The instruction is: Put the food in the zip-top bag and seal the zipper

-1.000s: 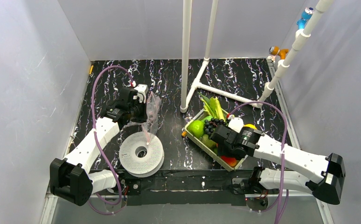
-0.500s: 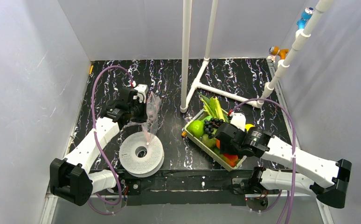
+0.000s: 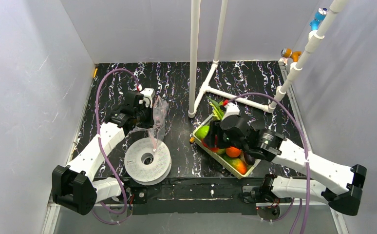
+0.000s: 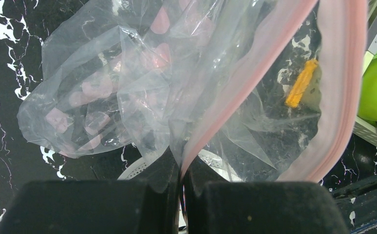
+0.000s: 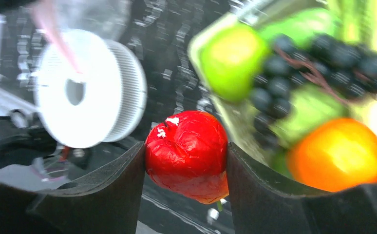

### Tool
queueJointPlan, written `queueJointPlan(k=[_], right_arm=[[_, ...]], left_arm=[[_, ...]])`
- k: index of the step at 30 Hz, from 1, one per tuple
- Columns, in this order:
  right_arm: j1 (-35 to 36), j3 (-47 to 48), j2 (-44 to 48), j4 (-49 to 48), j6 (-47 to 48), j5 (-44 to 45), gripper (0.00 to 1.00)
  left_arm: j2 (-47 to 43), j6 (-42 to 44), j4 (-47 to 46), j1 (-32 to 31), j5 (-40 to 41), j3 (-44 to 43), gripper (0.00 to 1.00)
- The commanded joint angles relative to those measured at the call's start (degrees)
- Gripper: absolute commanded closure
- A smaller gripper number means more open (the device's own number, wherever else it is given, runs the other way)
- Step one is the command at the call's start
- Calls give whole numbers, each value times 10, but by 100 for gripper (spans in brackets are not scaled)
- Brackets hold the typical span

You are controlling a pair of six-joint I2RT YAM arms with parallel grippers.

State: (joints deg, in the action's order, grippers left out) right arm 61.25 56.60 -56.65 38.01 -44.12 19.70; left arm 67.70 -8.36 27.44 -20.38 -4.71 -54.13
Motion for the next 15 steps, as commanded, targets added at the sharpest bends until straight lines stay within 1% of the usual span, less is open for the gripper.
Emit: queueJointPlan(k=[1, 4, 6, 8, 10, 13, 15], right_arm=[[3, 67, -80, -230, 43, -107, 99], [3, 108, -144, -295, 43, -133, 99], [1, 119, -177, -354, 19, -137, 99], [0, 128, -209, -420, -17, -134, 99], [-1, 146, -235, -450, -61, -117, 99], [-1, 147, -263, -510, -126, -102, 99], [-2, 153, -282, -530, -163, -93, 99]], left_arm=[[-24, 4, 8, -1, -12, -12, 100], [-31, 3, 6, -1, -16, -11, 100], [-34, 2, 5, -2, -16, -11, 100], [-39, 1, 5, -1, -16, -11, 100], [-44, 2, 4, -1, -14, -10, 100], [-45, 0, 2, -1, -14, -9, 100], [-46, -2, 1, -1, -19, -11, 100]])
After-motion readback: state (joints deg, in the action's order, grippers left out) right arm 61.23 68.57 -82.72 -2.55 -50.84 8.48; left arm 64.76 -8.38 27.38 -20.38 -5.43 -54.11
